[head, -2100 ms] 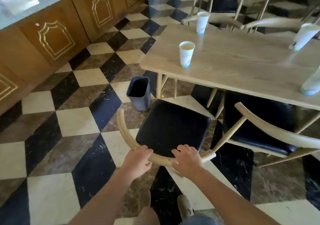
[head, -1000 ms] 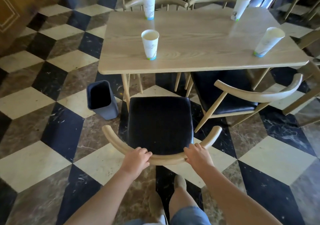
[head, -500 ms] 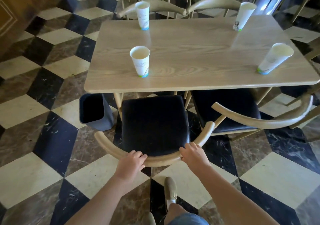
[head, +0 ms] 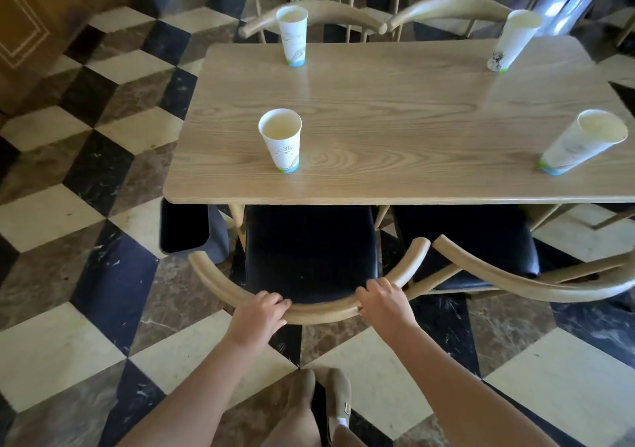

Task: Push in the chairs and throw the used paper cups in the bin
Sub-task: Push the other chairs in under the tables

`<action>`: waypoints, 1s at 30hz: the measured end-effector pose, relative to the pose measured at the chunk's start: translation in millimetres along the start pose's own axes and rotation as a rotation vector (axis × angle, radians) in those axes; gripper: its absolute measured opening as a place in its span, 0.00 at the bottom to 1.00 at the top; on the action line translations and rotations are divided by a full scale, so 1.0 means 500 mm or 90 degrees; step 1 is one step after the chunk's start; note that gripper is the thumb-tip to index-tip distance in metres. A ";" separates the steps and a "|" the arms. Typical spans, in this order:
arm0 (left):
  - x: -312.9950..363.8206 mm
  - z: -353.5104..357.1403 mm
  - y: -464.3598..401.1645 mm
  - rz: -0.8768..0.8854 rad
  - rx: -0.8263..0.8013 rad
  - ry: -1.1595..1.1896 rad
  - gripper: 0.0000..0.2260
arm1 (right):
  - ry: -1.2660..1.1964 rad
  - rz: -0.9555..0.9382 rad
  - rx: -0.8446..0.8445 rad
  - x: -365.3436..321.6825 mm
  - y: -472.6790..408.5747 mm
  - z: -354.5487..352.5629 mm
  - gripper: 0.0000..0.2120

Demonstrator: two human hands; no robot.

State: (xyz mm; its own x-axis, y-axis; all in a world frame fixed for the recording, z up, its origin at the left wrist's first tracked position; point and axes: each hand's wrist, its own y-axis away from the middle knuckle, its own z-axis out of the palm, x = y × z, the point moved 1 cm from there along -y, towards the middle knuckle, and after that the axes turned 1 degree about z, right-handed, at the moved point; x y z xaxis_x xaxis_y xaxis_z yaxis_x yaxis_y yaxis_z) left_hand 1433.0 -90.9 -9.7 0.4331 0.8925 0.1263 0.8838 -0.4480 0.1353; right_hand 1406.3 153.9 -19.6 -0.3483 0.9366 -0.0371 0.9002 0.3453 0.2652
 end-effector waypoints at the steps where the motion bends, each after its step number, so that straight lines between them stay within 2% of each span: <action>1: -0.007 -0.004 -0.010 0.003 0.003 -0.003 0.22 | 0.000 0.004 -0.002 0.000 -0.010 -0.003 0.17; 4: -0.028 -0.013 -0.035 0.014 0.001 -0.009 0.22 | -0.001 0.018 -0.013 0.001 -0.034 -0.014 0.14; 10: -0.069 -0.023 -0.076 0.028 0.010 0.006 0.22 | 0.005 0.007 -0.007 0.006 -0.084 -0.030 0.20; 20: -0.092 -0.026 -0.071 0.049 0.016 -0.015 0.21 | 0.023 0.000 -0.016 0.000 -0.097 -0.031 0.19; 22: -0.088 -0.025 -0.067 0.026 0.005 -0.006 0.21 | 0.017 0.012 -0.021 -0.004 -0.094 -0.029 0.18; 25: -0.069 -0.039 -0.071 -0.014 -0.052 0.021 0.18 | -0.015 0.026 -0.036 -0.016 -0.079 -0.046 0.12; 27: -0.054 -0.060 -0.081 -0.053 -0.098 0.025 0.19 | -0.013 0.032 -0.036 -0.021 -0.062 -0.057 0.16; 28: -0.048 -0.069 -0.086 -0.053 -0.109 0.021 0.22 | -0.017 0.036 -0.032 -0.024 -0.051 -0.063 0.20; 30: -0.033 -0.091 -0.095 -0.029 -0.105 0.015 0.25 | -0.028 0.048 -0.009 -0.032 -0.026 -0.085 0.21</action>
State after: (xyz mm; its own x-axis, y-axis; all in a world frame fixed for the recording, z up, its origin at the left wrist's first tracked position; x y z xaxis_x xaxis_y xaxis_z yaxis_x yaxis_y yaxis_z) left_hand 1375.9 -86.8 26.5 0.3874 0.9114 0.1389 0.8603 -0.4115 0.3009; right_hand 1389.2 132.2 18.3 -0.2682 0.9616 -0.0585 0.9193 0.2736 0.2830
